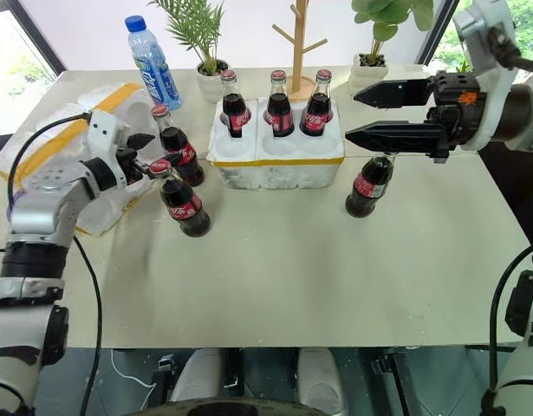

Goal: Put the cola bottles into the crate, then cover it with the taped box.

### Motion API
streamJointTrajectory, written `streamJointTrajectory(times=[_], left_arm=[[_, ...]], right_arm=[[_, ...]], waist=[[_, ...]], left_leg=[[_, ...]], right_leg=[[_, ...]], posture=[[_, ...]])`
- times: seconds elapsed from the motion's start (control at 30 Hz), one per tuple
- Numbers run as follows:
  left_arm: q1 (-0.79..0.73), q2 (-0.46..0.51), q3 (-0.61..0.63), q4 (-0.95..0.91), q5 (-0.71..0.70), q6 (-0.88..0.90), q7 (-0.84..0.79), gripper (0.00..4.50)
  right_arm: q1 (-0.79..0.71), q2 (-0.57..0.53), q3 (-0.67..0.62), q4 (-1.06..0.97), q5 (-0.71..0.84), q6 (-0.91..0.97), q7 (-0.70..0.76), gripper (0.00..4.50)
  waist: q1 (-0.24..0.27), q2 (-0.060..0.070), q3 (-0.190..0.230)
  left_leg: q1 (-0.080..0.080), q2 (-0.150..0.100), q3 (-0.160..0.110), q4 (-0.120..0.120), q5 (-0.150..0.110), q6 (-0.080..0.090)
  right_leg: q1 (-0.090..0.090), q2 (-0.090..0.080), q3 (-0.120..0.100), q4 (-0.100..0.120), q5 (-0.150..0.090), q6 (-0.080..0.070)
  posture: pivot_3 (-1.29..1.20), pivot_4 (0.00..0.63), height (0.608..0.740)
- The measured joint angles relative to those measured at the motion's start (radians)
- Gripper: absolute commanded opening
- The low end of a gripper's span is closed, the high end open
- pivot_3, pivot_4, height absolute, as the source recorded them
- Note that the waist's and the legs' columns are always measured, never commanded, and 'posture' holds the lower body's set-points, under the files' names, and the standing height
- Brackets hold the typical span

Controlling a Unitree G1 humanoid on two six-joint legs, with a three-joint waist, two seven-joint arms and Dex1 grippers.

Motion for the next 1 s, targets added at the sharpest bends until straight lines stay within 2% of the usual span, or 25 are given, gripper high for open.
streamJointTrajectory(times=[0.27,0.37,0.43,0.7,1.0], left_arm=[[-0.057,-0.042,-0.032,0.168,0.079,-0.144,-0.038,4.44],[-0.085,-0.056,-0.032,0.223,0.092,-0.184,-0.050,3.56],[-0.096,-0.059,-0.030,0.247,0.095,-0.200,-0.060,2.76],[-0.104,-0.044,-0.017,0.246,0.085,-0.164,-0.117,2.77],[-0.130,0.058,0.015,0.087,-0.047,0.076,-0.322,2.77]], right_arm=[[0.003,0.015,0.000,-0.012,0.014,-0.001,-0.032,4.50],[0.020,0.023,0.000,-0.021,0.022,-0.001,-0.039,4.50],[0.029,0.024,0.000,-0.021,0.026,-0.001,-0.046,4.50],[0.067,0.024,0.004,-0.037,0.027,-0.018,-0.066,4.50],[0.085,0.024,0.007,-0.036,0.003,-0.031,-0.101,4.50]], waist=[[0.001,0.000,0.000],[0.001,0.000,0.000],[0.001,0.000,0.000],[0.000,0.000,0.000],[-0.001,-0.004,0.002]], left_leg=[[0.000,0.000,0.000,0.000,0.000,0.000],[0.000,0.000,0.000,0.000,0.000,0.000],[0.000,0.000,0.000,0.000,0.000,0.000],[0.000,0.000,0.000,0.000,0.000,0.000],[-0.003,0.001,-0.001,0.001,0.001,-0.001]], right_leg=[[0.000,0.000,0.000,0.000,0.000,0.000],[0.000,0.000,0.000,0.000,0.000,0.000],[0.000,0.000,0.000,0.001,0.000,0.000],[0.000,0.000,0.000,0.001,0.000,0.000],[-0.002,0.001,0.000,0.001,0.000,0.000]], posture=[[0.00,0.150,0.740],[0.00,0.150,0.740],[0.00,0.150,0.740],[0.00,0.150,0.740],[0.00,0.150,0.740]])
